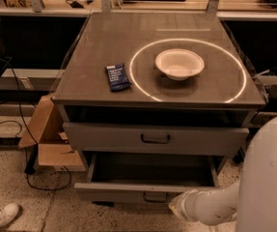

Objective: Close middle drawer

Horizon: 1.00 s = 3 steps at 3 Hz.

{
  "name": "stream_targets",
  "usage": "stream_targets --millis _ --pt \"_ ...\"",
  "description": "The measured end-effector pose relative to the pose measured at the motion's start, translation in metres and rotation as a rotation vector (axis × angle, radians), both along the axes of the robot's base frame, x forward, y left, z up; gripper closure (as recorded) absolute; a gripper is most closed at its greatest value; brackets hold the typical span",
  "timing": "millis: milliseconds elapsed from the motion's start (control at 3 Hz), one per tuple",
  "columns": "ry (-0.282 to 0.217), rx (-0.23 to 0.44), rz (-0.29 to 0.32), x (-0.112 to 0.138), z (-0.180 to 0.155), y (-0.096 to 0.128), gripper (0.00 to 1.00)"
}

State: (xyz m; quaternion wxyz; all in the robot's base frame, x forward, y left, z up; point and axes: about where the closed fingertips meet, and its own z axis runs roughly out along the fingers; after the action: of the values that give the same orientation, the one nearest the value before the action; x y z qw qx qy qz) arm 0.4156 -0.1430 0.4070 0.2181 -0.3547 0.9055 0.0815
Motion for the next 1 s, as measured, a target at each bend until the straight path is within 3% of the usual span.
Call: stream_targets --millis 667,1000 --pt "0.0 0.0 0.0 0.0 0.0 0.0 0.0" --pt "0.0 0.0 0.0 0.0 0.0 0.0 0.0"
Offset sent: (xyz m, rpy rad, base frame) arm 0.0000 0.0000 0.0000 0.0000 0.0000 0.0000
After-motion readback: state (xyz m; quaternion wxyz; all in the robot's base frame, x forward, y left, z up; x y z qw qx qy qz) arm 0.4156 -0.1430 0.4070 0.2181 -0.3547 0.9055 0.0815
